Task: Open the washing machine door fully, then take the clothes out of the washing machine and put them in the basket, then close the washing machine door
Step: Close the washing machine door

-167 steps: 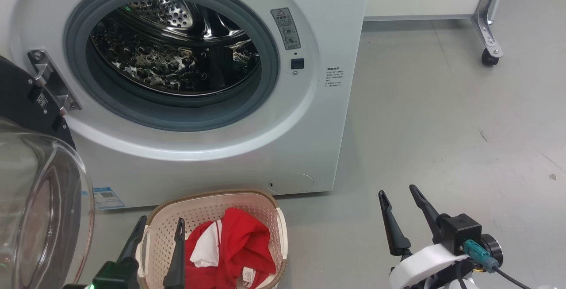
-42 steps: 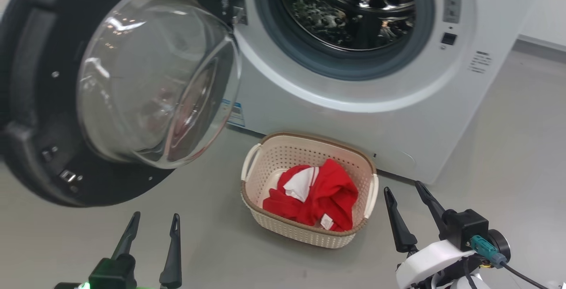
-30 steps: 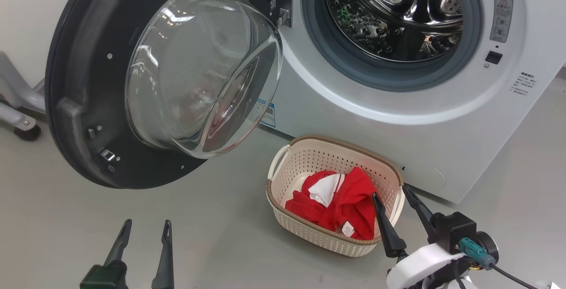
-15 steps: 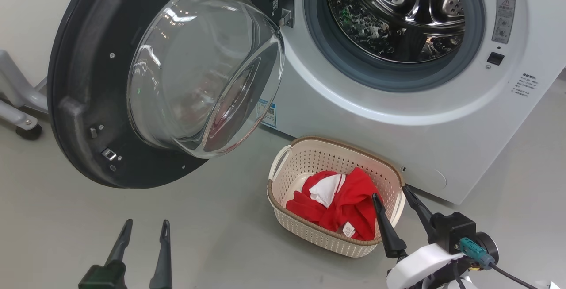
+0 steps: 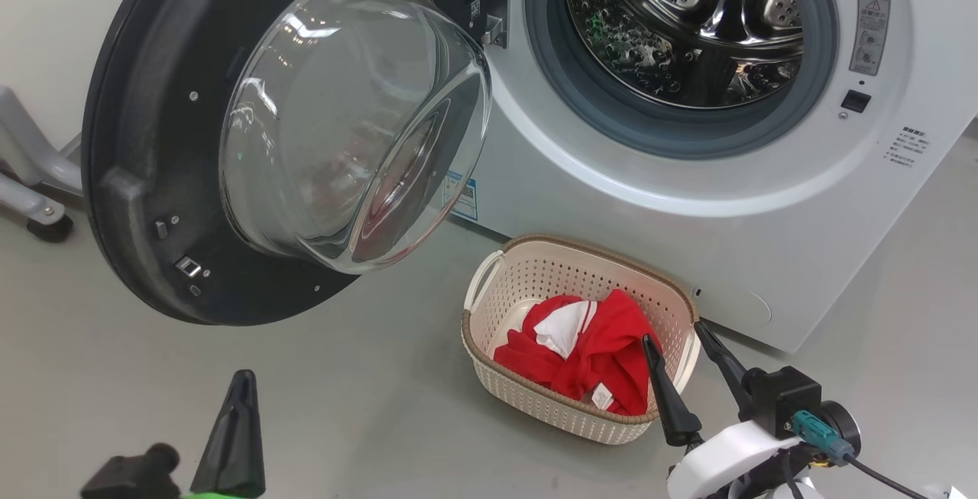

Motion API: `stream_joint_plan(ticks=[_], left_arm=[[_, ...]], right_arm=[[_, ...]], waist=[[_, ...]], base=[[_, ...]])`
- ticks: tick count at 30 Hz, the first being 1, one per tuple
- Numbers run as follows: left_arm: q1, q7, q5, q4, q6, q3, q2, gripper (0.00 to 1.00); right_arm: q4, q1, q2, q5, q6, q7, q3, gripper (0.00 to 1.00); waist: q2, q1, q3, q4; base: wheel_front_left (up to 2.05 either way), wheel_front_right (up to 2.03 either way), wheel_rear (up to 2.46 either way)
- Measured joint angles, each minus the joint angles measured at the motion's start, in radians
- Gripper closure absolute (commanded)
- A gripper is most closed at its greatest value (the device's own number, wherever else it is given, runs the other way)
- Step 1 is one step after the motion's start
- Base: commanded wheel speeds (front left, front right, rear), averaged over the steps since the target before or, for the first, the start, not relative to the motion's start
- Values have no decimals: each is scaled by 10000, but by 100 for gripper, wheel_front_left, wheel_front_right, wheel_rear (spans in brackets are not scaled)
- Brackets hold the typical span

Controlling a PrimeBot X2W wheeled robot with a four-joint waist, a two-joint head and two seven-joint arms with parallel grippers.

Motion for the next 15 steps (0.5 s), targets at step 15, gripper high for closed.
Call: stream_joint_plan(ticks=[15], left_arm=[[333,-2094,-8813,-3593,15,-1181,-44,100]], right_arm=[[-63,0,-56,-31,-27,33,-54,0]], waist=[[0,1,161,42]], base=[[0,0,0]])
